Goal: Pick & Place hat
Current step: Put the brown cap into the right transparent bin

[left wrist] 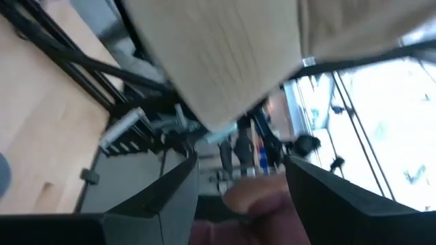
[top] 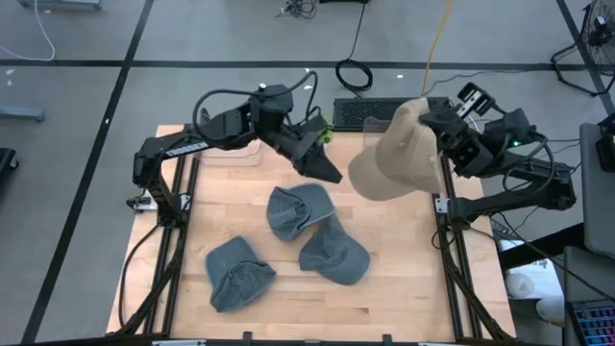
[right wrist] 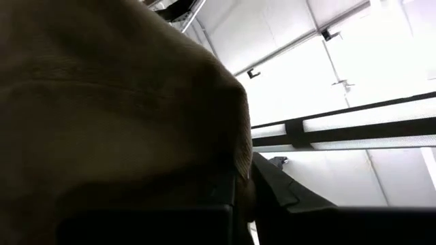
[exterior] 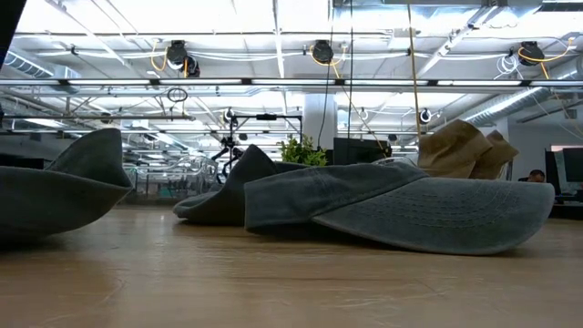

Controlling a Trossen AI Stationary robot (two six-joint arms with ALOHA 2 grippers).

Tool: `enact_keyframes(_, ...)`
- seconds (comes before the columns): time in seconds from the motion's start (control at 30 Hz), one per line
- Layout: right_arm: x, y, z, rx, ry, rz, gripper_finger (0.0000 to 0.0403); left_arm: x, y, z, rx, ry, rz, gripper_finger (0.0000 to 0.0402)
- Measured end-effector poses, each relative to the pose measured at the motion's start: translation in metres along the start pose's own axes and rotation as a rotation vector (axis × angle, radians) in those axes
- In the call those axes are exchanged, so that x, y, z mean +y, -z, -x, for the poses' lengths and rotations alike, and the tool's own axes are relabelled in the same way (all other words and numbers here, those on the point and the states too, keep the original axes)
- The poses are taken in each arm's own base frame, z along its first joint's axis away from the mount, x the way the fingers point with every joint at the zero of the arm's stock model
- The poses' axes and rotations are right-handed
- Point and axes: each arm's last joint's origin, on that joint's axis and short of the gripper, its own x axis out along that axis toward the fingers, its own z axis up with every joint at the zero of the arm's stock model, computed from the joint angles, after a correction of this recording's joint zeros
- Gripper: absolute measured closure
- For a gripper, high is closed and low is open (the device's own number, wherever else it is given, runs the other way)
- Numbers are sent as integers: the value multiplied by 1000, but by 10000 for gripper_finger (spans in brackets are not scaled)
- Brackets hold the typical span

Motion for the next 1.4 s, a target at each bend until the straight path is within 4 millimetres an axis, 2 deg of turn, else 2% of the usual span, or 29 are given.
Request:
enact_keyframes(0.17,-4,1,2,-1,5,-5,393,7,-5,-4,-32,-21,44,174)
enact_keyframes(0.4,-5,2,2,4,1,-3,393,27,-16,-20,-65,-44,66,174)
enact_keyframes(0.7,-1,5,2,26,-32,-16,393,19,-27,-30,-114,126,-30,174)
enact_keyframes(1.0,1,6,2,36,-49,-49,393,9,-28,-29,-115,208,-86,174)
enact_keyframes(1.23,9,7,2,21,-133,-86,393,-4,-28,-26,-137,313,-137,174)
enact_keyframes(1.4,11,7,1,22,-143,-76,393,-8,-25,-25,-32,355,-150,174)
